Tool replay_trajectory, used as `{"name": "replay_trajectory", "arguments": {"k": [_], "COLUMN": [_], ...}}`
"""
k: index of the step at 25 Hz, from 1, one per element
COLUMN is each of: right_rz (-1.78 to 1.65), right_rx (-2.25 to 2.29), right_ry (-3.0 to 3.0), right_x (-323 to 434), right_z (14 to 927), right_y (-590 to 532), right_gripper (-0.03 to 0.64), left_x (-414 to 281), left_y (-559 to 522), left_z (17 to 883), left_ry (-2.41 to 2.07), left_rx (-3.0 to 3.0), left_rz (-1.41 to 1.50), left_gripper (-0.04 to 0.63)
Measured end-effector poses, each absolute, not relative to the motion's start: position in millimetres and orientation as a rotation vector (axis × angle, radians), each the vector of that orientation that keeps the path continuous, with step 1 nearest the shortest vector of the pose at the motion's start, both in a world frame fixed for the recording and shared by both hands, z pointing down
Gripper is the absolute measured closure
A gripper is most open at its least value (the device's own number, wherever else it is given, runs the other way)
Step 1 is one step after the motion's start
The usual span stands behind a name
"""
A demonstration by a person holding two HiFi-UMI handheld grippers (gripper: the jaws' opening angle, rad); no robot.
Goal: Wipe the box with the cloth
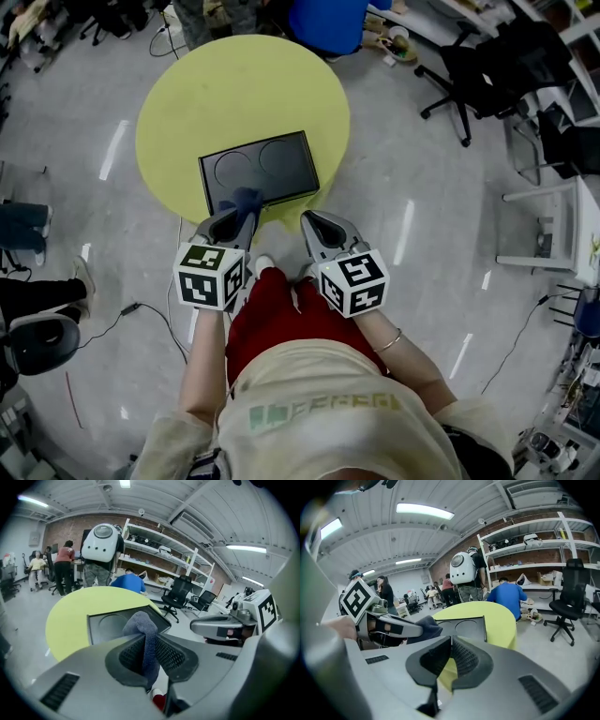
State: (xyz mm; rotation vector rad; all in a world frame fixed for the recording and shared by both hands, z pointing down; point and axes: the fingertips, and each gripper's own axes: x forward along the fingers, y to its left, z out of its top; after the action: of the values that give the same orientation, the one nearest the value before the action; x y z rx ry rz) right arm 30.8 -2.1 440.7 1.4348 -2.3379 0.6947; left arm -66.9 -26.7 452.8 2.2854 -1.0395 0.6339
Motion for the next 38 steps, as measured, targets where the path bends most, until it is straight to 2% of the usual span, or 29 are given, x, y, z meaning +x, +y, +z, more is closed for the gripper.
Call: {"name": "replay_trajectory", "arguments": {"k": [9, 14, 21, 38], "right_rz": [0.765, 0.794, 0.834, 0.782], "right_rx": [1.569, 1.607, 1.552, 1.233], "right_ry": [-2.267, -2.221, -2.206, -2.309], "right_x": [130.7, 159.7, 155.5, 16.5], "right_z": [452.9, 457.3, 470.2, 483.6], "right_y": [11.0, 20.7, 24.5, -13.4], "right_gripper": [0.578, 0.578, 0.578, 0.578], "left_x": [89.7, 122.6, 98.5, -39.1], "left_y": [-11.8, -15.9, -22.3, -34.0], "left_z": [475.1, 510.9, 540.7, 541.9], "left_ry": [-0.694, -0.67, -0.788, -0.971], "left_rx": [2.383, 2.344, 2.235, 2.094], "left_rz": [0.686, 0.756, 0.758, 0.637], "left_gripper": [0.532, 0.532, 0.532, 0.532]}}
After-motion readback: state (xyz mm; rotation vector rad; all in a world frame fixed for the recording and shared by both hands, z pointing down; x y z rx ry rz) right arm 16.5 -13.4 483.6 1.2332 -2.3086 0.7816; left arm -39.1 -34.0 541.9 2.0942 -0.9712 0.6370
